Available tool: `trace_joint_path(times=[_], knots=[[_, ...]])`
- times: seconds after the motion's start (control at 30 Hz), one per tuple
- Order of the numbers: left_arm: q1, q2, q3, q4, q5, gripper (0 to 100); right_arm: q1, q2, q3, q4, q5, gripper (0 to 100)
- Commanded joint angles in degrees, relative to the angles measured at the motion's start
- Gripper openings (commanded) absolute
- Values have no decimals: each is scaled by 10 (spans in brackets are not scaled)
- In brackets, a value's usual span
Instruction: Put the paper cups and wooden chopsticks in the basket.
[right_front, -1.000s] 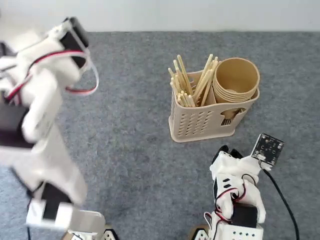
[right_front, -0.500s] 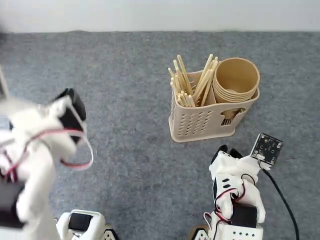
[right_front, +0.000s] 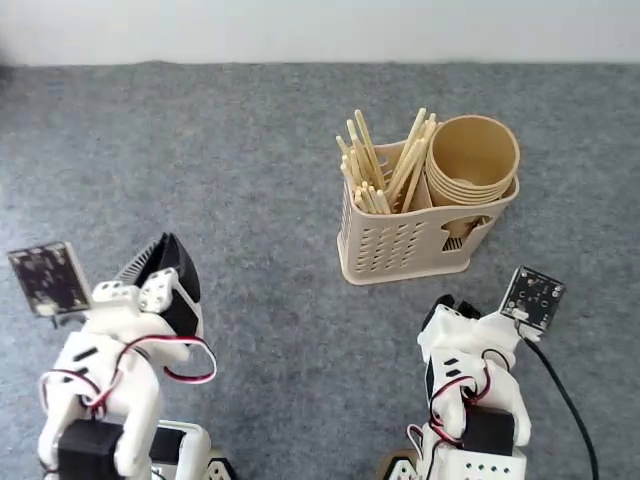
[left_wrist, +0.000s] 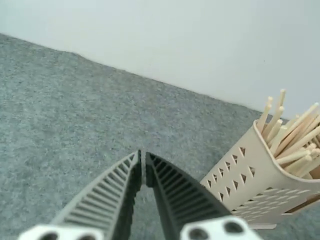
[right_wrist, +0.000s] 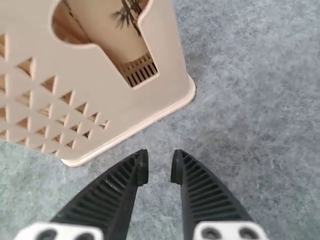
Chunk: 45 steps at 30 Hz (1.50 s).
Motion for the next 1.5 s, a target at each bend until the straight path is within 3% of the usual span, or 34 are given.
trace_joint_path(times=[0.0,0.33,0.57,0.9,1.1,1.47], knots=[[-1,-47,44,-18,-8,13,-4,-7,-35,8,-1,7],[-6,-185,225,-17,-60,13,1,-7,-32,10,60,9],[-47,-178,291,-18,-76,13,1,-7,-31,70,88,9],[-52,-178,385,-18,-151,13,-2,-7,9,109,89,9],[-53,-178,398,-15,-174,13,-2,-7,75,73,142,9],[-54,-178,414,23,-255,13,1,-7,75,127,251,9]])
